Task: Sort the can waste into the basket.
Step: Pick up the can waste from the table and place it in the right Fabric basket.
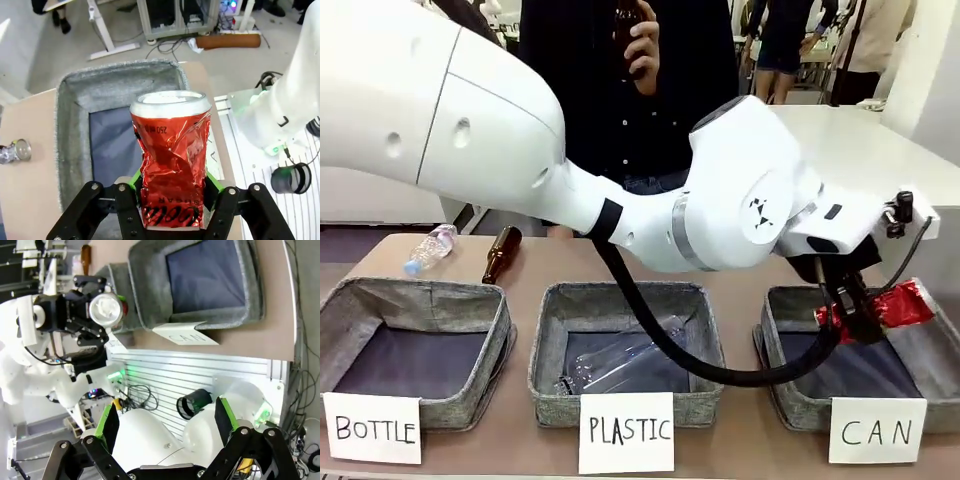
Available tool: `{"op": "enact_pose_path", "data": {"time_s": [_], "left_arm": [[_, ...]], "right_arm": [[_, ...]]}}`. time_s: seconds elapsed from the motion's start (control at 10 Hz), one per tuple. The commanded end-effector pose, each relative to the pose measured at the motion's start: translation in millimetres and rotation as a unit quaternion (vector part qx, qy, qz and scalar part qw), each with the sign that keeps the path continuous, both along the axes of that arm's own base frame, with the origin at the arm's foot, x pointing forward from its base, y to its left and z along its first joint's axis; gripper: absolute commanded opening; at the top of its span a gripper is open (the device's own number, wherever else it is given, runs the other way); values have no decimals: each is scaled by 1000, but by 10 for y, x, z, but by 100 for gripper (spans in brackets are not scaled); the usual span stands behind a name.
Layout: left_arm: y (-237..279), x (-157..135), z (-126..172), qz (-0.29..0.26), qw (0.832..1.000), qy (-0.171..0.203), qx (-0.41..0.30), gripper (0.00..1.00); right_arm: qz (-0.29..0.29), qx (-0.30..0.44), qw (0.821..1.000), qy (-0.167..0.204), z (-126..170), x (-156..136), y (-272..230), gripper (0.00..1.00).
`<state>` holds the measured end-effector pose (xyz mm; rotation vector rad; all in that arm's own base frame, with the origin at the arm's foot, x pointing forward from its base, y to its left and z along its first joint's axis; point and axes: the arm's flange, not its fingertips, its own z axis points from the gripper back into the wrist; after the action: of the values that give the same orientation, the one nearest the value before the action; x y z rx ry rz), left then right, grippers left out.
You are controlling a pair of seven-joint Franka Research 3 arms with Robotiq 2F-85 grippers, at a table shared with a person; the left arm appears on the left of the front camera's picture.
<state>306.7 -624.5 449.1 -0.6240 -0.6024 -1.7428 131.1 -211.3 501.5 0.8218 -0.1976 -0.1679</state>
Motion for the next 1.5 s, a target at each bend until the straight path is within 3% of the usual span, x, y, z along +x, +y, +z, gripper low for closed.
{"op": "enact_pose_path", "data": {"time_s": [0.0, 0.2, 0.9, 1.0, 1.1, 1.2, 1.3, 1.4], "left_arm": [[-53, -15, 85, -2, 1000, 1, 9, 95], [-39, 17, 155, 1, 1000, 8, 4, 100], [1, 270, 277, 27, 999, 36, 16, 100], [59, 362, 336, 41, 997, 52, 32, 100], [220, 449, 465, 61, 989, 110, 82, 100], [551, 468, 576, 84, 974, 169, 128, 100], [1043, 447, 660, 99, 961, 210, 152, 100], [1587, 497, 761, 134, 958, 214, 139, 100]], "right_arm": [[-11, 5, 1000, -1, 30, -17, 11, 100], [-11, 5, 1000, -1, 30, -17, 11, 100], [-11, 5, 1000, -1, 30, -17, 11, 100], [0, 0, 1000, 0, 1, 1, 1, 100], [-16, 47, 999, 6, 77, 113, 17, 100], [-45, 73, 996, 6, 152, 343, 114, 100], [-26, 95, 995, 2, 225, 661, 310, 100], [-15, 107, 994, 11, 270, 1039, 609, 100]]}}
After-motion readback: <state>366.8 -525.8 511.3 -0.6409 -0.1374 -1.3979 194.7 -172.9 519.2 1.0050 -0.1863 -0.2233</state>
